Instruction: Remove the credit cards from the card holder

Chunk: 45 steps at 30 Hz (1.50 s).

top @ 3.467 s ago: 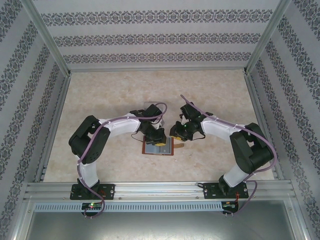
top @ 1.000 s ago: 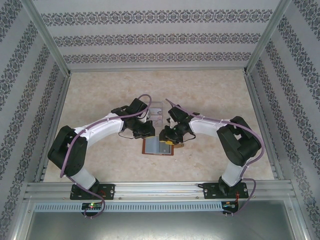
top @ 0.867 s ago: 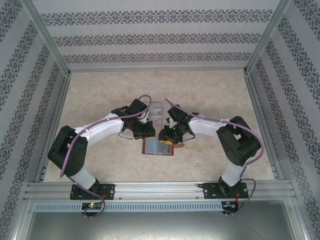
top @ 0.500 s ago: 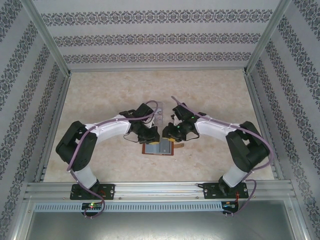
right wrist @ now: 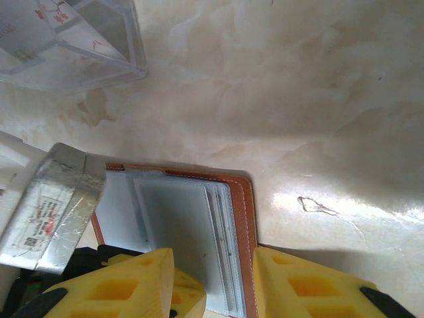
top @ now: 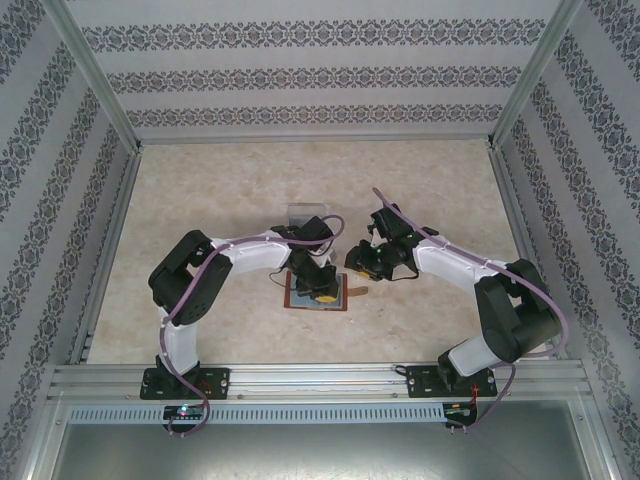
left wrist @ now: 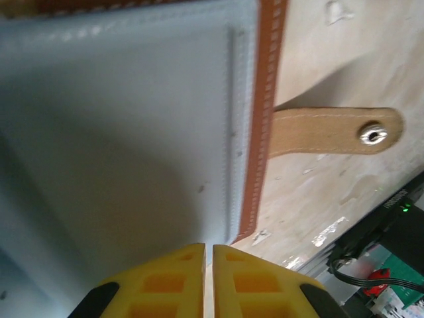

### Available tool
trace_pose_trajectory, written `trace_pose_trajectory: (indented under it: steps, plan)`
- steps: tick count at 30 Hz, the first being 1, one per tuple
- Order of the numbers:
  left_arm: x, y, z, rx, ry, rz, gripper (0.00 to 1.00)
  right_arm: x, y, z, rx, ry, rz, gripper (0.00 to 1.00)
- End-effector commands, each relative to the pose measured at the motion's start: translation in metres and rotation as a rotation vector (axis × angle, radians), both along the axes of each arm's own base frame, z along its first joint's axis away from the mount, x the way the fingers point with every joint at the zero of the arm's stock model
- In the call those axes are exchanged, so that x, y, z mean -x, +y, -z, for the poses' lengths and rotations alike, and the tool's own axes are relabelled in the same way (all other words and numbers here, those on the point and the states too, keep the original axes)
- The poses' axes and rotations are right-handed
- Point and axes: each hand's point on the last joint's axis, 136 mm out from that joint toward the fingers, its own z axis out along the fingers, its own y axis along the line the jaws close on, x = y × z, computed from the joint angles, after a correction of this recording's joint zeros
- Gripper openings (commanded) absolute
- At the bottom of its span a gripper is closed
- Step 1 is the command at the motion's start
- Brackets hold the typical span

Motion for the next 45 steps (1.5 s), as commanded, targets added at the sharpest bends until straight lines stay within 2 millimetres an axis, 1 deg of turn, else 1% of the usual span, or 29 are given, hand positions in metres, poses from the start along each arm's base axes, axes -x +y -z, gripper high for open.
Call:
trace_pose_trajectory:
  steps: [1,6,12,17,22,25,29,32,34,40,45]
  plan:
    - [0.006,0.014,0.003,-0.081,-0.008,0.025,0.11,0.007,-0.004,0.003,0.003,0.012,-0.004,0.38]
    - [0.005,0.022,-0.002,-0.092,-0.030,0.002,0.10,0.009,0.000,0.005,-0.009,0.026,-0.025,0.38]
    - [-0.001,0.034,-0.008,-0.087,-0.052,-0.042,0.10,0.013,0.016,0.004,-0.031,0.036,-0.091,0.38]
    - [-0.001,0.043,-0.005,-0.091,-0.045,-0.060,0.09,0.017,0.033,0.008,-0.039,0.052,-0.141,0.38]
    - [0.001,0.047,0.002,-0.095,-0.030,-0.065,0.09,0.018,0.041,0.009,-0.037,0.056,-0.159,0.38]
    - [-0.001,0.044,0.000,-0.080,-0.034,-0.071,0.09,0.019,0.041,0.010,-0.036,0.059,-0.158,0.38]
    - [-0.009,0.030,-0.018,-0.008,-0.063,-0.092,0.11,0.019,0.038,0.010,-0.024,0.055,-0.151,0.38]
    - [-0.009,0.022,-0.026,0.011,-0.076,-0.078,0.13,0.018,0.036,0.010,-0.020,0.051,-0.144,0.38]
    - [-0.008,0.018,-0.024,0.011,-0.070,-0.067,0.14,0.017,0.036,0.010,-0.020,0.051,-0.139,0.38]
    - [-0.002,0.015,-0.007,-0.013,-0.027,-0.048,0.17,0.018,0.036,0.011,-0.019,0.054,-0.141,0.38]
    - [-0.001,0.022,0.001,-0.061,-0.027,-0.043,0.20,0.019,0.036,0.012,-0.020,0.057,-0.143,0.38]
